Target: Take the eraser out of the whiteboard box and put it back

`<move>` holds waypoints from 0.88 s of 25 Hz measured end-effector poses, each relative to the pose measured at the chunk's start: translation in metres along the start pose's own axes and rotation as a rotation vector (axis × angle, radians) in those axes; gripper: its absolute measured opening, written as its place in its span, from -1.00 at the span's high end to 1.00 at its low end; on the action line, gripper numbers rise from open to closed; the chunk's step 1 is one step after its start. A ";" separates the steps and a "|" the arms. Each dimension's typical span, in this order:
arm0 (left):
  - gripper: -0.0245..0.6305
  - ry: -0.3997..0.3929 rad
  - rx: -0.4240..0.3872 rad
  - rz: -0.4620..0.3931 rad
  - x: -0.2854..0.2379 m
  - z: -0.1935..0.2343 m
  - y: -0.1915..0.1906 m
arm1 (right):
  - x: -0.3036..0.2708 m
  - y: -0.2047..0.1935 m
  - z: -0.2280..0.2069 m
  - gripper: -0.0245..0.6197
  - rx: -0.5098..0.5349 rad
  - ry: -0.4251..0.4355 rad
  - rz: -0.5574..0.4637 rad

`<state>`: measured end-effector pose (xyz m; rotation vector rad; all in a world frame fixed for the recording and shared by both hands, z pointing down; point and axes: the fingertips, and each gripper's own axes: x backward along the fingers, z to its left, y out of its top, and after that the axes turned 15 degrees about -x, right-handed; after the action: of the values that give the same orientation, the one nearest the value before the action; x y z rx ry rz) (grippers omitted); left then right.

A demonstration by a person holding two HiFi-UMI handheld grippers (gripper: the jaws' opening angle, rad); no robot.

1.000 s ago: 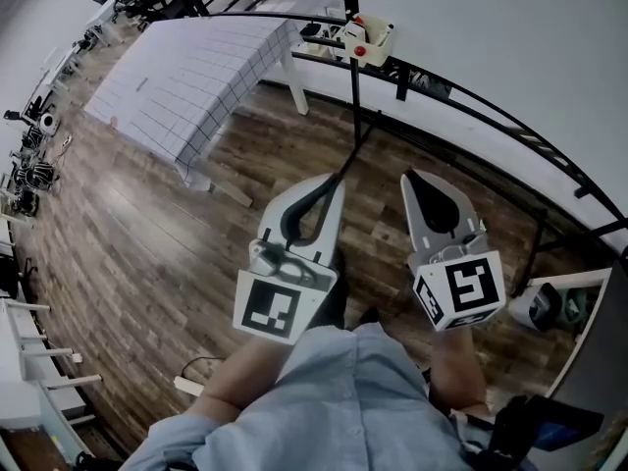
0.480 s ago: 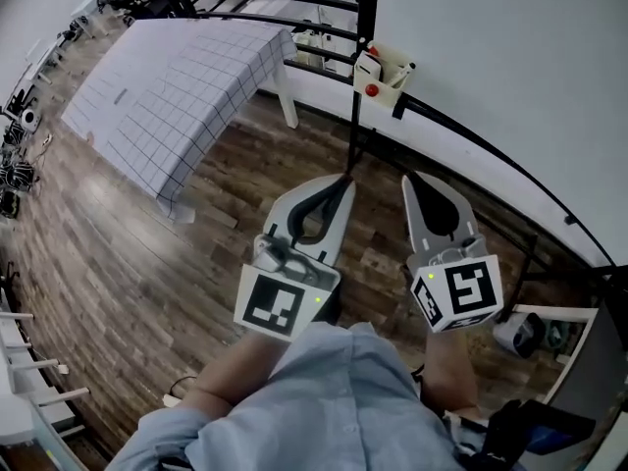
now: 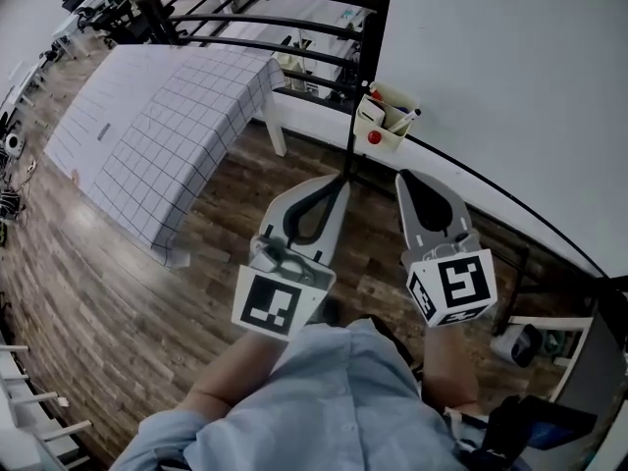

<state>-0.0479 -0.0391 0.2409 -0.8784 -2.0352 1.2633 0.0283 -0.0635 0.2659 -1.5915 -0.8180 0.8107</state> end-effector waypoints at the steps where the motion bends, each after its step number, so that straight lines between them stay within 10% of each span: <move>1: 0.93 -0.002 0.001 -0.004 -0.002 0.003 -0.001 | -0.003 0.001 -0.001 0.92 0.002 -0.007 0.000; 22: 0.93 -0.026 0.055 0.032 -0.110 0.031 -0.052 | -0.093 -0.015 -0.072 0.90 0.001 0.037 0.095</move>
<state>-0.0158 -0.1583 0.2620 -0.8761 -2.0048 1.3479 0.0388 -0.1771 0.2987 -1.6497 -0.7192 0.8470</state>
